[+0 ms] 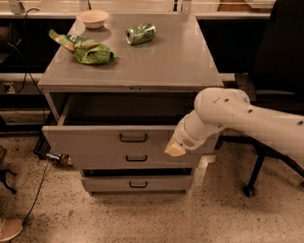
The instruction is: Close top drawer
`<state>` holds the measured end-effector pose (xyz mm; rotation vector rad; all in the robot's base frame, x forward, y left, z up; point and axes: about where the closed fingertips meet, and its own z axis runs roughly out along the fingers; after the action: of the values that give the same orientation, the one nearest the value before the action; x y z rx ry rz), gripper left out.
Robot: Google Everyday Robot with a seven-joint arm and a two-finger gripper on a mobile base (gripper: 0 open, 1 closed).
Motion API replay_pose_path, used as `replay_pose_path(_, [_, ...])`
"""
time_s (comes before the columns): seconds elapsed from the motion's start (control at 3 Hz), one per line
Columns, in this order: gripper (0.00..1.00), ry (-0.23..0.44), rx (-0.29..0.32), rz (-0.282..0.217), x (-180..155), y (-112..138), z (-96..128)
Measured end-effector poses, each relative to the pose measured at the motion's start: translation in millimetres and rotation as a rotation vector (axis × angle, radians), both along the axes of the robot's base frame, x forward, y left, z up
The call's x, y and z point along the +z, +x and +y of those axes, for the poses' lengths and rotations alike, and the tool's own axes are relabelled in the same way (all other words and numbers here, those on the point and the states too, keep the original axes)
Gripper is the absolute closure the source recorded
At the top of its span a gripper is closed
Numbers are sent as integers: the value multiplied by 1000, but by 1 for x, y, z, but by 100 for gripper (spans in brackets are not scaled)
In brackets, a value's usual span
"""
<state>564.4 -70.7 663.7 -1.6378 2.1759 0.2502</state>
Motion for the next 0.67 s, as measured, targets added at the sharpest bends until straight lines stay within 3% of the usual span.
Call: replay_pose_path(0.67, [100,-7,103,-87,-19,62,16])
